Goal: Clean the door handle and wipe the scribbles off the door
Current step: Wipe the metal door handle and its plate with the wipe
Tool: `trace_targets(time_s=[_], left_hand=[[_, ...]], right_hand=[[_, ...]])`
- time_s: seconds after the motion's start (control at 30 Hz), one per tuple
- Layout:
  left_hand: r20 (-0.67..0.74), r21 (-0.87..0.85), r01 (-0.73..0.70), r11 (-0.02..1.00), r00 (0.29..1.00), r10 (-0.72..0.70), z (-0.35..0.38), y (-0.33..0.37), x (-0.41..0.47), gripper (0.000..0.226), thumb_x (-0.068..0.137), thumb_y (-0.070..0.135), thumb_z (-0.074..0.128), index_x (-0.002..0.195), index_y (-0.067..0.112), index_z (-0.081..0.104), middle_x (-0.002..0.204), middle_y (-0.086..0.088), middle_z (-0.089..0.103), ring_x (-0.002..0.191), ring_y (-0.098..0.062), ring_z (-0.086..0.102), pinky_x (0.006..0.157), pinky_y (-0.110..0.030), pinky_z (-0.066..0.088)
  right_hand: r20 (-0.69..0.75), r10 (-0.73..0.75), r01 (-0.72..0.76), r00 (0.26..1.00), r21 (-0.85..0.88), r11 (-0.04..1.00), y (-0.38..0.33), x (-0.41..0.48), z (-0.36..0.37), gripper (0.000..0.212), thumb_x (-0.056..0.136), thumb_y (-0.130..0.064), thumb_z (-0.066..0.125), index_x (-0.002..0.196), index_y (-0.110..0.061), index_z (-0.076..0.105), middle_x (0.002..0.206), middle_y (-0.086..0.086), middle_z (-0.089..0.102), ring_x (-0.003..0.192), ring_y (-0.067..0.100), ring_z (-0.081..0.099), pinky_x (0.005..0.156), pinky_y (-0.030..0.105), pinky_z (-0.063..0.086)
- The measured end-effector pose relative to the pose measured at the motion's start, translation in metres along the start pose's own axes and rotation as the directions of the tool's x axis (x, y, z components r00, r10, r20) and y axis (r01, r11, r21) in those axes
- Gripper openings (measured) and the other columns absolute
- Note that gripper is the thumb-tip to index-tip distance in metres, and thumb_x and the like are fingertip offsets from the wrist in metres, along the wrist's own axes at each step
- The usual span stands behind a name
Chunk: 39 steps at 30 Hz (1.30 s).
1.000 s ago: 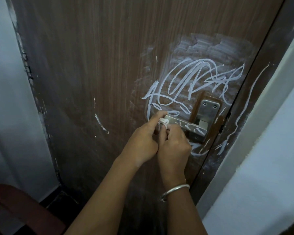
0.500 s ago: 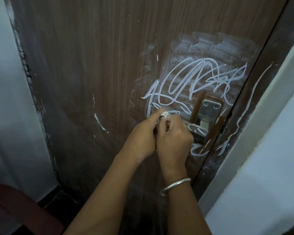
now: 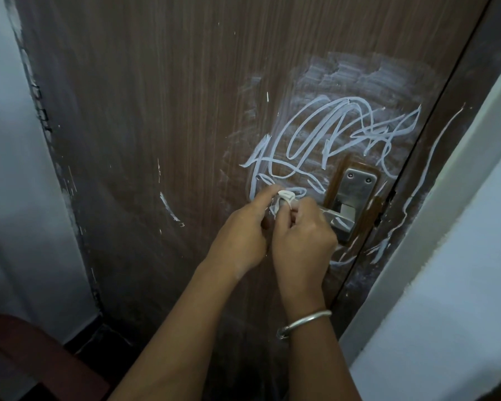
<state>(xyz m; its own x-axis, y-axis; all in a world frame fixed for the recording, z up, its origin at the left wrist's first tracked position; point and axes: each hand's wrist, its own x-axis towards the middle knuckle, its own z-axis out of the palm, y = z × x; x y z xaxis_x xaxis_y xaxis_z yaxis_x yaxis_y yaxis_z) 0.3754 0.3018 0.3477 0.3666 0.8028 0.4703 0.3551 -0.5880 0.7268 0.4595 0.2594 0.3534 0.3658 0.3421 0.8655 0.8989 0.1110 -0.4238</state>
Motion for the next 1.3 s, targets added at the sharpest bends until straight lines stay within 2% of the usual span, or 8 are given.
trace_targets(time_s=[0.13,0.3,0.5,0.73,0.93,1.0,1.17,1.3], left_hand=[[0.018,0.01,0.02,1.0,1.0,-0.02,0.001,0.002,-0.002,0.08,0.073,-0.011,0.049,0.123,0.051,0.037,0.074,0.003,0.065,0.069,-0.014,0.064,0.066,-0.045,0.055],[0.012,0.036,0.031,0.999,0.999,-0.032,0.001,0.004,-0.003,0.085,0.07,-0.011,0.048,0.124,0.052,0.034,0.074,0.003,0.064,0.07,-0.017,0.064,0.066,-0.046,0.054],[0.02,0.034,0.021,0.999,1.0,-0.021,0.0,0.009,-0.006,0.083,0.07,-0.011,0.046,0.125,0.05,0.034,0.087,0.008,0.066,0.08,-0.018,0.065,0.069,-0.045,0.054],[0.014,0.068,0.033,0.997,0.999,-0.034,0.0,0.009,-0.006,0.087,0.071,-0.012,0.047,0.127,0.052,0.03,0.082,0.001,0.066,0.074,-0.022,0.064,0.068,-0.046,0.054],[0.007,0.091,0.037,0.995,0.999,-0.038,0.001,0.011,-0.008,0.089,0.071,-0.011,0.047,0.125,0.056,0.028,0.085,0.004,0.067,0.078,-0.021,0.064,0.07,-0.046,0.054],[0.011,0.101,0.037,0.994,0.999,-0.039,0.001,0.011,-0.007,0.088,0.072,-0.01,0.047,0.126,0.056,0.027,0.086,0.002,0.067,0.08,-0.023,0.065,0.072,-0.046,0.054],[-0.005,0.129,0.039,0.991,0.999,-0.039,0.002,0.011,-0.009,0.089,0.072,-0.008,0.046,0.127,0.057,0.023,0.086,0.002,0.066,0.084,-0.026,0.064,0.073,-0.046,0.053],[-0.035,0.185,0.041,0.982,0.999,-0.035,0.004,0.013,-0.011,0.089,0.073,-0.006,0.045,0.129,0.058,0.019,0.08,0.005,0.058,0.081,-0.027,0.061,0.067,-0.043,0.052]], right_hand=[[0.037,-0.016,0.017,0.999,-0.029,0.999,0.006,-0.007,-0.005,0.016,0.078,-0.002,0.069,0.067,-0.005,0.058,0.056,0.008,0.056,0.047,0.021,0.051,0.05,0.02,0.031],[0.004,-0.022,0.022,1.0,-0.056,0.998,0.006,-0.001,-0.007,0.016,0.079,-0.006,0.071,0.07,-0.005,0.058,0.058,0.009,0.056,0.05,0.023,0.052,0.048,0.024,0.032],[0.013,-0.051,0.051,0.999,-0.045,0.998,0.014,-0.01,-0.009,0.017,0.08,-0.002,0.068,0.068,-0.005,0.056,0.056,0.009,0.054,0.047,0.021,0.05,0.048,0.022,0.03],[-0.01,-0.067,0.067,0.998,-0.046,0.997,0.012,-0.004,-0.008,0.017,0.08,-0.006,0.07,0.069,-0.005,0.057,0.056,0.008,0.055,0.047,0.021,0.05,0.046,0.023,0.032],[-0.049,-0.062,0.06,0.997,-0.043,0.997,0.018,-0.006,-0.012,0.017,0.08,-0.006,0.071,0.069,-0.006,0.058,0.056,0.005,0.055,0.048,0.011,0.042,0.048,0.018,0.028],[-0.055,-0.068,0.065,0.996,-0.062,0.996,0.017,-0.002,-0.011,0.018,0.08,-0.006,0.071,0.069,-0.006,0.057,0.056,0.007,0.054,0.047,0.015,0.044,0.047,0.02,0.028],[-0.023,-0.101,0.1,0.995,-0.051,0.994,0.02,-0.009,-0.009,0.018,0.081,-0.006,0.066,0.067,-0.005,0.056,0.056,0.009,0.054,0.047,0.022,0.051,0.045,0.024,0.036],[-0.05,-0.053,0.052,0.997,-0.026,0.998,0.028,-0.011,-0.014,0.018,0.083,-0.007,0.067,0.069,-0.005,0.056,0.058,0.008,0.055,0.048,0.021,0.051,0.044,0.026,0.04]])
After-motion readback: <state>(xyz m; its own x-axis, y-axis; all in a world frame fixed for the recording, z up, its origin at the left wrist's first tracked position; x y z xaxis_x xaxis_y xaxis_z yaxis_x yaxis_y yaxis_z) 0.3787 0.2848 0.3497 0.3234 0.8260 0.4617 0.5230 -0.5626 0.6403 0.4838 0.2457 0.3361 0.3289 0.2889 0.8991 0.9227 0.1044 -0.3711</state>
